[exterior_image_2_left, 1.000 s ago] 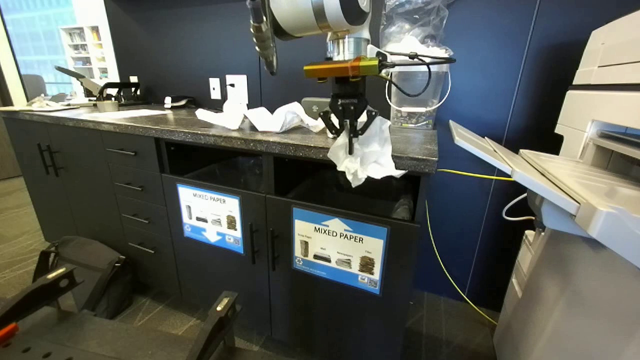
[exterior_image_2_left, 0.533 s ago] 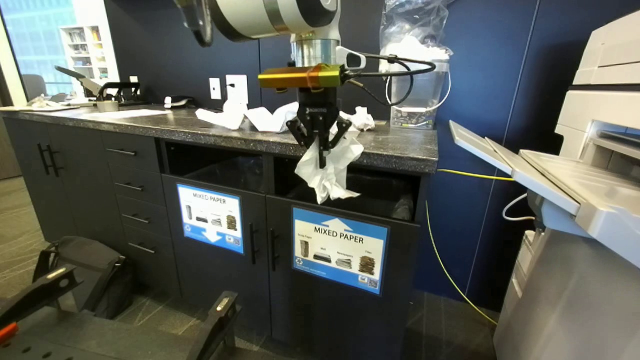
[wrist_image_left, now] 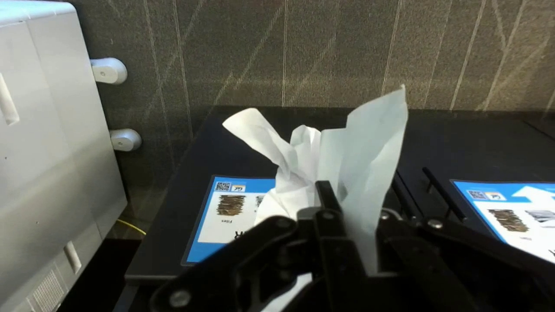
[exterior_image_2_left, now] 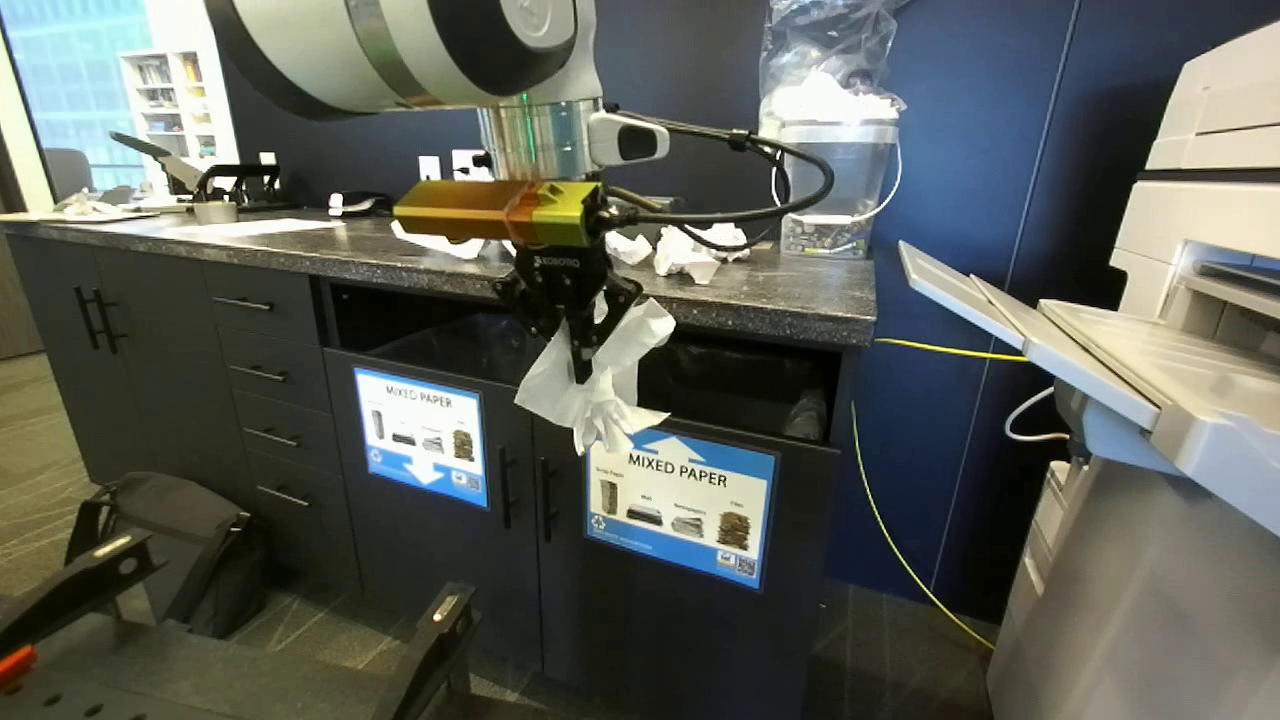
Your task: Put the first piece of paper from the right in the right bin
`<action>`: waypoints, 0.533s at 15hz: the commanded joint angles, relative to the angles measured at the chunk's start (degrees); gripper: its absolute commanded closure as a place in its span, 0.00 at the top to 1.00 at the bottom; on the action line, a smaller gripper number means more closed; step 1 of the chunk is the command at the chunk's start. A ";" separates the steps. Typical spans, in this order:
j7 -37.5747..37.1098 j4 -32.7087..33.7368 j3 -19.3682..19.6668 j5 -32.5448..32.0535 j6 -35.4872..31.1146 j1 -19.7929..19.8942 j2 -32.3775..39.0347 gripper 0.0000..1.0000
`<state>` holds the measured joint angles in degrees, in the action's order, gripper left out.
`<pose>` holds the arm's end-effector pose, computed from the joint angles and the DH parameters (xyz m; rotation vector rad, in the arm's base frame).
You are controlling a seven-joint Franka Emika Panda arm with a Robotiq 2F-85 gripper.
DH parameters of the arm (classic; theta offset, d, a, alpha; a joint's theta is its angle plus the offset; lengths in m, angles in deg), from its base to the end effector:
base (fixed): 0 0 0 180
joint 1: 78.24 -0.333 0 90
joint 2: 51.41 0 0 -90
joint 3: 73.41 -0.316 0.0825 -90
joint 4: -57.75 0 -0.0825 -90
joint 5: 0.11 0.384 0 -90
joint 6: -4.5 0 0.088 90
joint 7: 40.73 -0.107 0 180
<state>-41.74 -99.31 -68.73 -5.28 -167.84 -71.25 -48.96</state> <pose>0.4096 -0.0782 0.2295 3.0700 -0.2041 0.3404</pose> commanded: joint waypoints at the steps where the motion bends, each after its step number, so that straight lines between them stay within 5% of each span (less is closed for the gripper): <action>1: 2.84 -0.72 -0.64 3.05 -10.16 0.76 2.04 0.12; 8: 1.11 7.39 -4.04 1.52 -24.12 4.21 16.09 0.12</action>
<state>-40.34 -96.91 -71.89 -3.18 -185.42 -68.68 -41.01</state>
